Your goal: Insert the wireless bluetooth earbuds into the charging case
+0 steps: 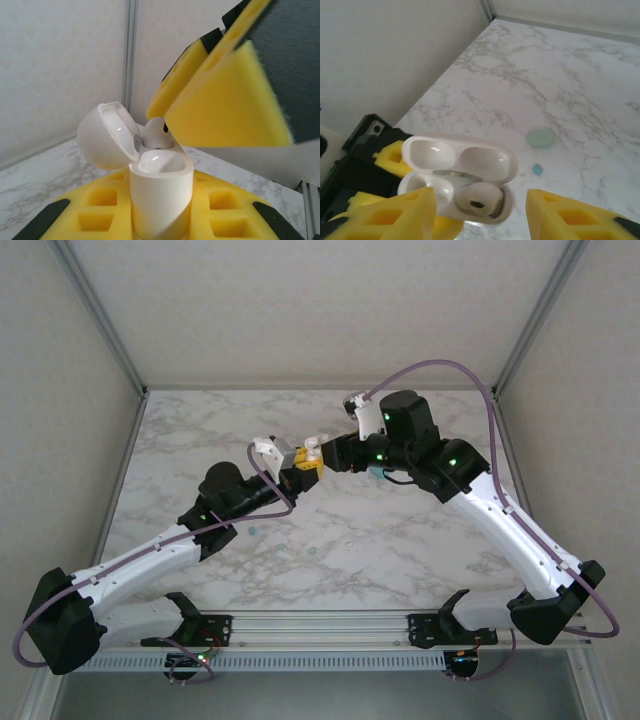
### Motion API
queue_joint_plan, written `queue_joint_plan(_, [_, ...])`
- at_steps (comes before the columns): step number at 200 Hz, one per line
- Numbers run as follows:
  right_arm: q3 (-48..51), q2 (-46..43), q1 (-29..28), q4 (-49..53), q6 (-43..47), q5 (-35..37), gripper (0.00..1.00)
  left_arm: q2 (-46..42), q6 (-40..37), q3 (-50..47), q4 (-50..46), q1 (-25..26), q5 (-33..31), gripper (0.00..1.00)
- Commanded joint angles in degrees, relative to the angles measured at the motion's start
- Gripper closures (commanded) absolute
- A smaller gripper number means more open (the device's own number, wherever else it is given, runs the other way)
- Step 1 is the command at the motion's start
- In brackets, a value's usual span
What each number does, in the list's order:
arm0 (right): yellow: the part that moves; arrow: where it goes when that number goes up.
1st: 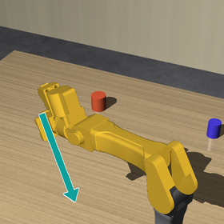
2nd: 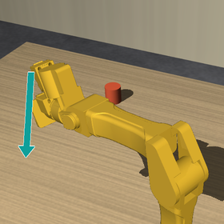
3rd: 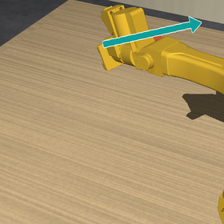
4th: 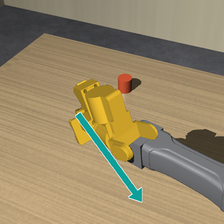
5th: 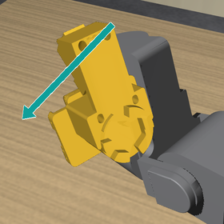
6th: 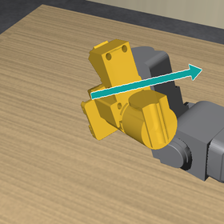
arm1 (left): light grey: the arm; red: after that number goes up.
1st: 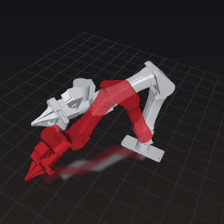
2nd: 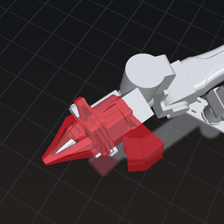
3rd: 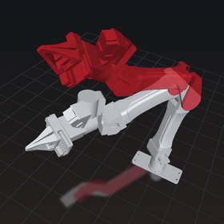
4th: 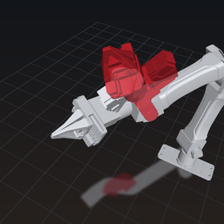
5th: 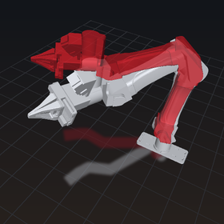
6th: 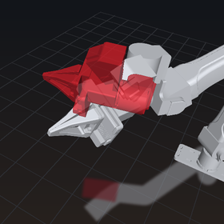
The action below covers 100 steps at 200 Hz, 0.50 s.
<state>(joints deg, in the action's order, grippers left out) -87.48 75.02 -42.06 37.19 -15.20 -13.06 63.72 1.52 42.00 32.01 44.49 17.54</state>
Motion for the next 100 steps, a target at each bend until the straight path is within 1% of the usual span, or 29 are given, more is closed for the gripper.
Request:
queue_joint_plan(1, [-2.9,0.6,0.8,0.5,-2.2,1.9,0.46,-1.4,-0.2,0.5,3.1,0.2,0.9,0.89])
queue_joint_plan(25, [-3.2,0.3,1.4,1.0,-3.4,2.8,0.47,-1.5,-0.4,0.5,2.8,0.2,1.1,0.89])
queue_joint_plan(59, [-2.7,-2.1,2.5,0.3,-5.0,0.7,0.48,-1.8,-1.6,0.3,1.9,0.2,0.6,0.89])
queue_joint_plan(71, [-2.4,-3.4,3.1,1.6,-6.2,4.0,0.49,-2.2,-2.3,0.1,1.1,0.2,0.3,0.89])
queue_joint_plan(79, [-2.0,-4.1,3.9,3.5,-7.5,8.2,0.50,-2.6,-2.7,-0.1,0.7,0.2,-0.1,0.89])
queue_joint_plan(100, [1.9,-5.3,8.3,9.4,-11.6,16.7,0.53,-4.6,-3.8,-0.8,-1.3,0.2,-1.0,0.89])
